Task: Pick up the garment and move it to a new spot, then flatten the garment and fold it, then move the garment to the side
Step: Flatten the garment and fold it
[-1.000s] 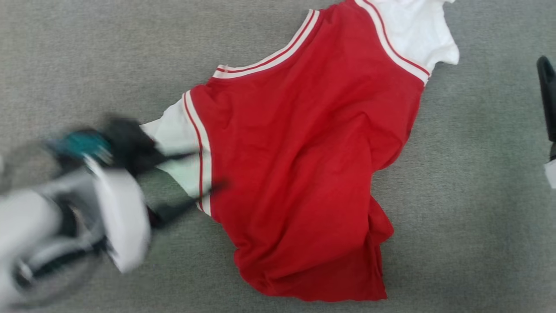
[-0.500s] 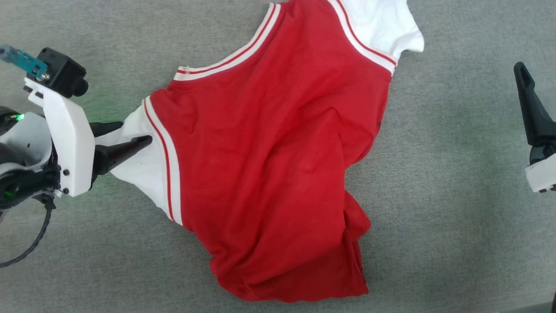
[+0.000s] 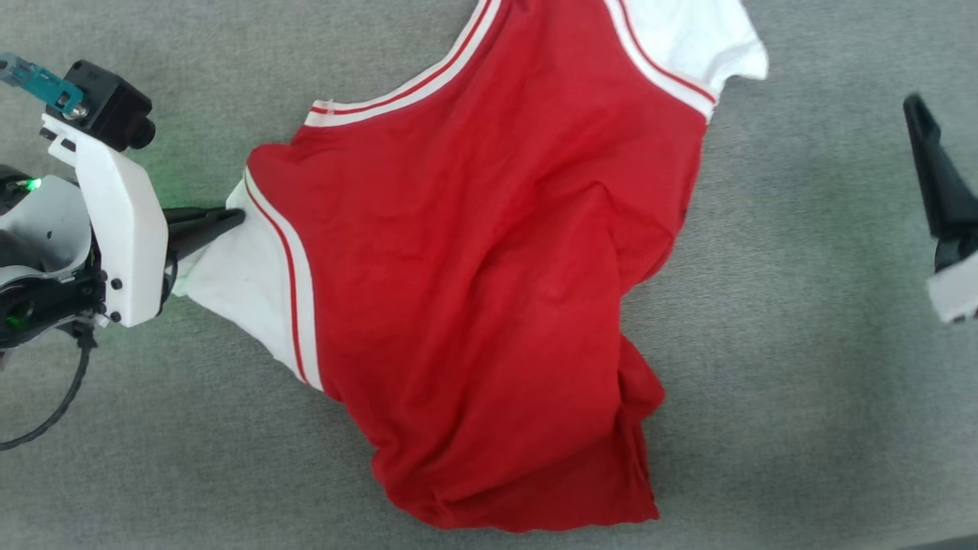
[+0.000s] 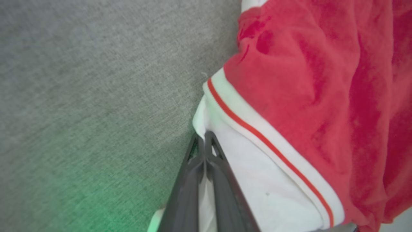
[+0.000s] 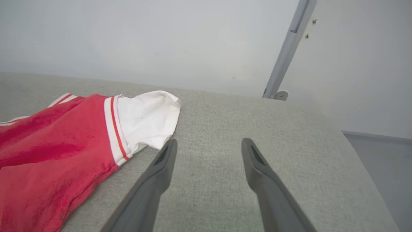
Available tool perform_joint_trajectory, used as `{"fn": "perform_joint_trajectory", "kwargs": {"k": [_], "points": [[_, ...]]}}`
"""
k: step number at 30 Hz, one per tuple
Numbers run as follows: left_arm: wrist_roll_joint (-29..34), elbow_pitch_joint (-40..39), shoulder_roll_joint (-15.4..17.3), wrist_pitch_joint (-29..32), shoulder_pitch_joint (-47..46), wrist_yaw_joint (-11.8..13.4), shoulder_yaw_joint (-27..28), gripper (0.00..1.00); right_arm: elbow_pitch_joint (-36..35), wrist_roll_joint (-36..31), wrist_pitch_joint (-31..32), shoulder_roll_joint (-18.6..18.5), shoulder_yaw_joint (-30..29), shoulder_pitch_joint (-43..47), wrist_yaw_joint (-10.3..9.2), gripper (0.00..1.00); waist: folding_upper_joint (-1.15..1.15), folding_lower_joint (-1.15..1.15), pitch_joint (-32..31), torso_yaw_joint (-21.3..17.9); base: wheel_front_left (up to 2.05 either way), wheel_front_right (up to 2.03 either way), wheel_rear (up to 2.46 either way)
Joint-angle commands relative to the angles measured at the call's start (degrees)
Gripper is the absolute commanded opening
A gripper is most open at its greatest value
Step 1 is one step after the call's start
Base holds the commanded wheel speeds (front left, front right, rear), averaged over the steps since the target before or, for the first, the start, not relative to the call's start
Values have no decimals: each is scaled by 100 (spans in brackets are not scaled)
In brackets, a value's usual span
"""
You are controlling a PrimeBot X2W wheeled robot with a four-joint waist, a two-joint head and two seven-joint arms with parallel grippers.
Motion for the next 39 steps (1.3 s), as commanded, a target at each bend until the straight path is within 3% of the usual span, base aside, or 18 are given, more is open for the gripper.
{"fn": "perform_joint_trajectory", "kwargs": {"k": [1, 8, 12, 17, 22, 32, 33, 35, 36, 39], "points": [[-53, -40, -113, -2, 64, 15, -157, 0, 12, 1, 92, -104, 87, -228, -2, 100, 0, 0, 71, 76, 0, 0, 0], [127, -298, -322, -283, -256, 15, -227, 0, 477, 265, 1223, -927, 1005, -1637, -2, 100, 0, 0, 420, 482, 0, 0, 0], [175, -429, -531, -539, -444, 15, -263, 0, 835, 792, 2131, -1413, 1951, -2682, -2, 100, 0, 0, 680, 784, 0, 0, 0], [368, -545, -746, -753, -635, 20, -385, 0, 1301, 1392, 2815, -1956, 3125, -3984, -3, 100, 0, 0, 1046, 1157, 0, 0, 0], [454, -625, -903, -930, -762, 37, -496, 0, 1916, 1602, 3138, -2160, 3995, -4984, -2, 100, 0, 0, 1305, 1457, 0, 0, 0], [539, -654, -1041, -1088, -836, 55, -616, 0, 2433, 2468, 3909, -2362, 5350, -5546, 2, 100, 0, 0, 1416, 1631, 0, 0, 0], [531, -652, -1053, -1099, -849, 55, -616, 0, 2450, 2505, 3899, -2393, 5438, -5577, 2, 78, 0, 0, 1421, 1632, 0, 0, 0], [513, -637, -1070, -1128, -870, 55, -614, 0, 2459, 2628, 3975, -2472, 5661, -5598, 7, 7, 0, 0, 1429, 1624, 0, 0, 0], [500, -625, -1072, -1134, -875, 56, -615, 0, 2472, 2675, 3993, -2514, 5744, -5618, 7, 0, 0, 0, 1429, 1616, 0, 0, 0], [420, -575, -1072, -1185, -891, 57, -612, 0, 2556, 2748, 3887, -2630, 5899, -5744, -3, 0, 0, 0, 1430, 1590, 0, 0, 0]]}}
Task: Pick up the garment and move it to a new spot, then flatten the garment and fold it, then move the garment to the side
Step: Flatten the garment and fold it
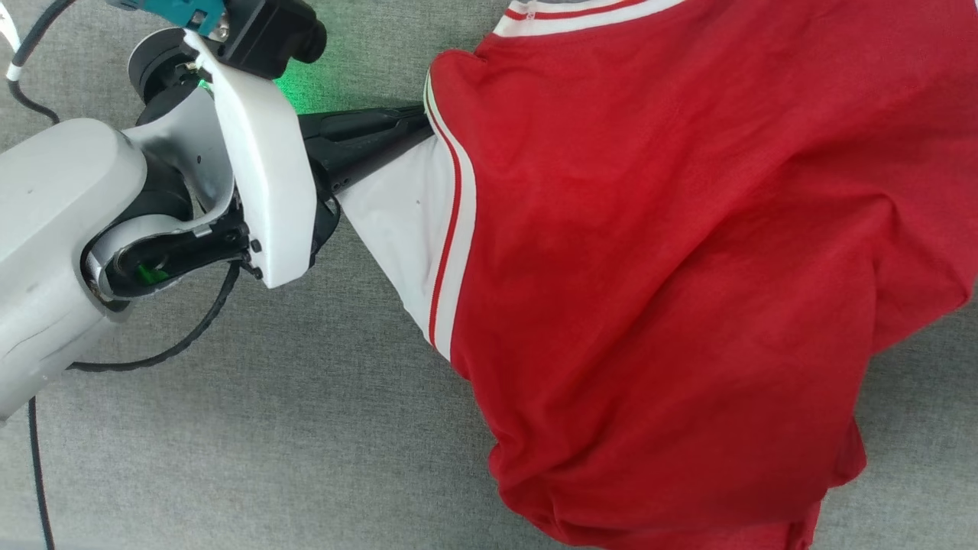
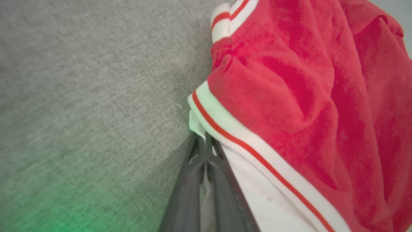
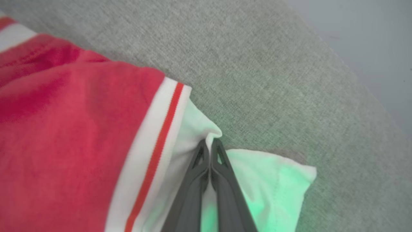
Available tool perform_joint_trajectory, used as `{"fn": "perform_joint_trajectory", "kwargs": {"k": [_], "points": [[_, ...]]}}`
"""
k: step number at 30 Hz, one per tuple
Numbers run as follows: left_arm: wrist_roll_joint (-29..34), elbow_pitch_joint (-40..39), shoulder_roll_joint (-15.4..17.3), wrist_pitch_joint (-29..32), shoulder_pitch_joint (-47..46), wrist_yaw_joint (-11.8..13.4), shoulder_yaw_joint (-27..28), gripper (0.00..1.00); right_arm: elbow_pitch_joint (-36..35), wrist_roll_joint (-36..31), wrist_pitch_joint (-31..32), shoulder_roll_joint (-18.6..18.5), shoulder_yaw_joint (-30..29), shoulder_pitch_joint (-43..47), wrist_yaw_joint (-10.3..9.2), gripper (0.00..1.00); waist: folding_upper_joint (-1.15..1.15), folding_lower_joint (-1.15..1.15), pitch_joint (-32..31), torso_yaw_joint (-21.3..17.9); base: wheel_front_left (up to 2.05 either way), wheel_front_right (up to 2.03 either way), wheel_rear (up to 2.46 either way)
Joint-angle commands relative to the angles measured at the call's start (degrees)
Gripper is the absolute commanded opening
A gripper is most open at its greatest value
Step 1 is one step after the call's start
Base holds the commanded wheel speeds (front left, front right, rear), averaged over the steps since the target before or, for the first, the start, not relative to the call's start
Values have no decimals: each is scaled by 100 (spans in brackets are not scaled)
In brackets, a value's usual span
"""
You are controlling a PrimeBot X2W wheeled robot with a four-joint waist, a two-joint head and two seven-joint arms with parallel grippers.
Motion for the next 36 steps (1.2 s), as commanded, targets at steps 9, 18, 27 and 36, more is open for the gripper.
{"fn": "perform_joint_trajectory", "kwargs": {"k": [9, 18, 27, 36], "points": [[-150, 338, -1, -411, 152, 110, -186, 0, 501, 146, -1023, 19, 113, 40, -18, 0, 0, 0, -352, -85, 0, 0, 0], [-180, 1031, -53, -1443, -220, 70, -66, 0, 1189, 285, -2641, 360, -698, -10, -6, 0, 0, 0, -926, -291, 0, 0, 0], [-253, 2835, -822, -2314, -1663, 70, 738, 0, 2345, -211, -4268, 1096, -1735, -1038, -6, 0, 0, 0, -806, -528, 0, 0, 0], [-268, 4479, -1640, -3067, -3403, 240, 1730, 0, 3468, -597, -5606, 1836, -2589, -2321, -6, 0, 0, 0, -821, -704, 0, 0, 0]]}}
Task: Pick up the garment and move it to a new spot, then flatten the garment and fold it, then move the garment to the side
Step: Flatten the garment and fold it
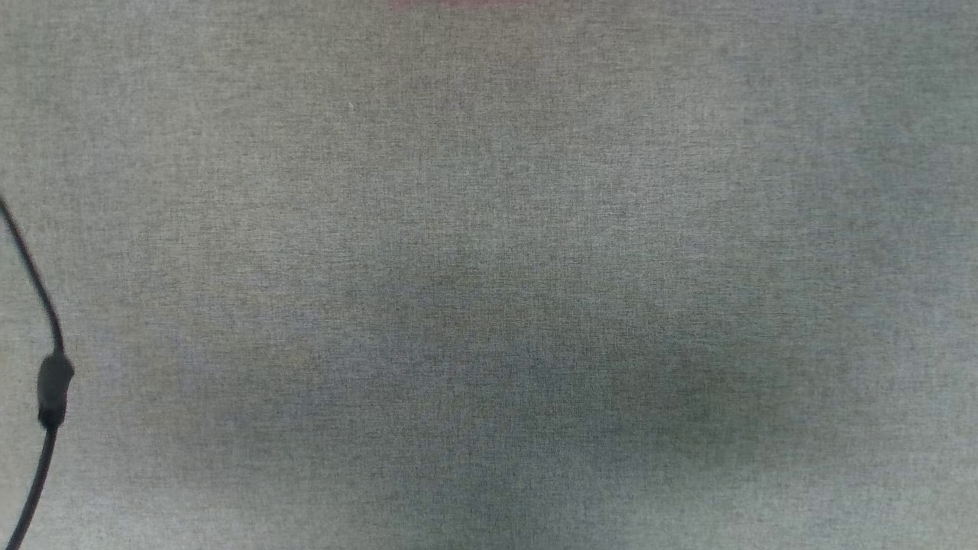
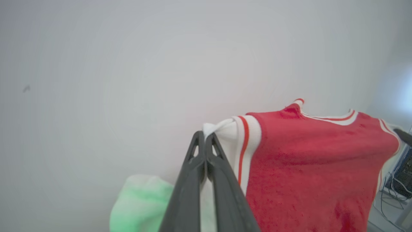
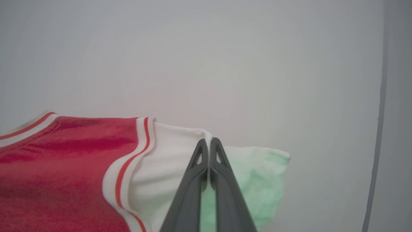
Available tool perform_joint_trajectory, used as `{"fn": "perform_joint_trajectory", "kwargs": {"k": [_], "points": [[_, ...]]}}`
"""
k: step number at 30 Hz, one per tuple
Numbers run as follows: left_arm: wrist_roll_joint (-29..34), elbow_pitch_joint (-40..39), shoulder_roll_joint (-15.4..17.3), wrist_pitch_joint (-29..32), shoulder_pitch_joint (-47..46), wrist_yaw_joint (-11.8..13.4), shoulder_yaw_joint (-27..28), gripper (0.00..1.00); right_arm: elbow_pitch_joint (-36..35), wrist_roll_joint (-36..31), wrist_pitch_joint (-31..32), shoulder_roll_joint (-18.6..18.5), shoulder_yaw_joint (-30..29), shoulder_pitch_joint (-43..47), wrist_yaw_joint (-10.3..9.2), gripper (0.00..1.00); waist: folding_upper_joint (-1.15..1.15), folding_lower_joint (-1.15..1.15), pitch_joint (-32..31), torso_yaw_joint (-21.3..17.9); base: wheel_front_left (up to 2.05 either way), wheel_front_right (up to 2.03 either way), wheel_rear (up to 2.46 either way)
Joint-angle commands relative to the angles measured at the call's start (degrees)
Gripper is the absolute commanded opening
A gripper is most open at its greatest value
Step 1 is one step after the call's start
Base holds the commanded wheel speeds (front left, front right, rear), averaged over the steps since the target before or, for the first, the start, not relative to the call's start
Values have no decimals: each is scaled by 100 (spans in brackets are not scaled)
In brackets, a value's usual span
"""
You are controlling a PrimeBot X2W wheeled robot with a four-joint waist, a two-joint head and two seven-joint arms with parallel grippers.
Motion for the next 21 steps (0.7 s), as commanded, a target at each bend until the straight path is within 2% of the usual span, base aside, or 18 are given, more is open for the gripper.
{"fn": "perform_joint_trajectory", "kwargs": {"k": [1, 5, 8, 10, 15, 18, 21], "points": [[-41, 149, -8, -67, -178, -12, 160, 0, 167, -55, -126, 42, -85, -104, -4, 0, 0, 0, -28, -13, 0, 0, 0], [-14, 450, -182, -122, -377, -117, 398, 0, 490, -148, -280, 126, -172, -253, -5, 0, 0, 0, -128, -12, 0, 0, 0], [-69, 448, -212, -119, 96, -161, 319, 0, 549, -101, -201, 106, -49, 111, -5, 0, 0, 0, -231, 19, 0, 0, 0], [-167, 134, -142, -123, 522, -165, 249, 0, 449, -22, -138, 65, 60, 439, -5, 0, 0, 0, -294, 36, 0, 0, 0], [-231, -1194, 421, -133, 2279, -162, 299, 0, -130, 408, -112, -114, 317, 1719, -4, 0, 0, 0, -451, -22, 0, 0, 0], [-308, -1987, 654, -134, 3546, -163, 576, 0, -647, 797, -52, -361, 408, 2677, -5, 0, 0, 0, -556, -21, 0, 0, 0], [-407, -2693, 718, -135, 4809, -163, 905, 0, -1276, 1155, 82, -617, 486, 3722, -4, 0, 0, 0, -682, -15, 0, 0, 0]]}}
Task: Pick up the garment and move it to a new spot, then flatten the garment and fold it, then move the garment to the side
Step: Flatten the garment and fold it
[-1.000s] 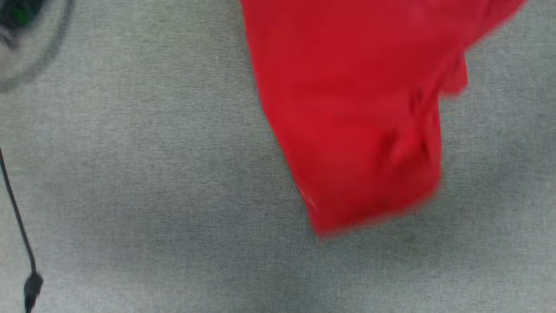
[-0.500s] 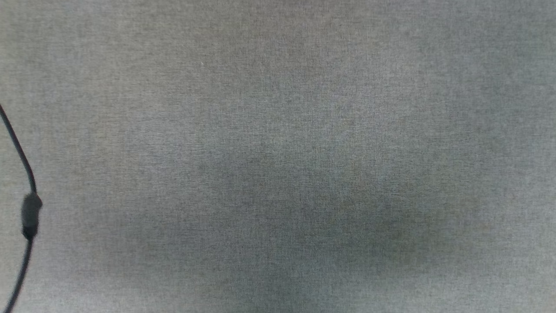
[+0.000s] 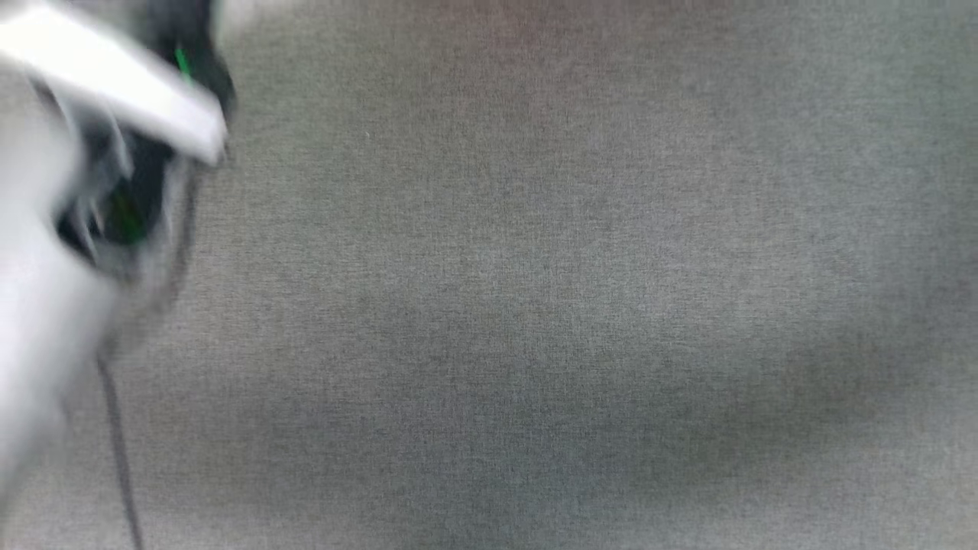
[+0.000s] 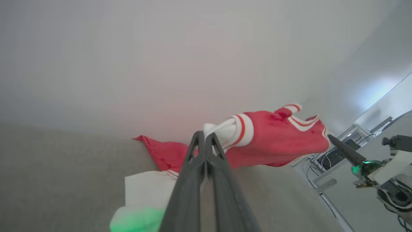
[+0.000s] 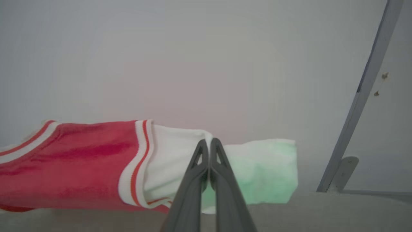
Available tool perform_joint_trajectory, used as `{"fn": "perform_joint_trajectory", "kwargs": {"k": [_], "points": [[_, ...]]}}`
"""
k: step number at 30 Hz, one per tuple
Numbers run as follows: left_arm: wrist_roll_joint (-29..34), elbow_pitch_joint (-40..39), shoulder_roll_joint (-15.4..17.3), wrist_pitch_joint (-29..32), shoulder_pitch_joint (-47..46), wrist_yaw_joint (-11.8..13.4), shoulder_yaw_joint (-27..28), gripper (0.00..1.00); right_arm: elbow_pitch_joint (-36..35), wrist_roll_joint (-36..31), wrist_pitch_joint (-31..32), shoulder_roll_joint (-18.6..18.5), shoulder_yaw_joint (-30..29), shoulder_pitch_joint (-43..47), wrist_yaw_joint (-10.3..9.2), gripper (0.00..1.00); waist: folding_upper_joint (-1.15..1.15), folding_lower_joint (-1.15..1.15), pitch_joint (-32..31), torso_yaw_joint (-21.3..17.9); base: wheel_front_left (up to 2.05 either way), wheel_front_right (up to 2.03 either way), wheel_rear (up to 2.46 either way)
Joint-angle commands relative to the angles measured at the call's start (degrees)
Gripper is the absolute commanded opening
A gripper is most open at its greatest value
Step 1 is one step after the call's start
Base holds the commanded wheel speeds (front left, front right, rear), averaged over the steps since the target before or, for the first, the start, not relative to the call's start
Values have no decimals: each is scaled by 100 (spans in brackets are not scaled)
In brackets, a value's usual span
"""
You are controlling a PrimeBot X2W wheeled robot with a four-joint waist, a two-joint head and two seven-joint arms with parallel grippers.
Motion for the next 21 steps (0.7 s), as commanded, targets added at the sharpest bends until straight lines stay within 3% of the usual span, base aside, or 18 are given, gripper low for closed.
{"fn": "perform_joint_trajectory", "kwargs": {"k": [1, 10, 21], "points": [[-73, -290, 13, -40, 478, 7, 226, 0, -334, 134, 75, -150, 54, 450, -4, 0, 0, 0, -98, 8, 0, 0, 0], [195, -1619, 3, -39, 3111, 5, 653, 0, -2240, 903, 332, -1041, -111, 3227, -3, 0, 0, 0, -517, 31, 0, 0, 0], [671, -1972, 153, -36, 4571, 5, 693, 0, -3508, 1381, 752, -1608, -503, 5603, -3, 0, 0, 0, -792, 60, 0, 0, 0]]}}
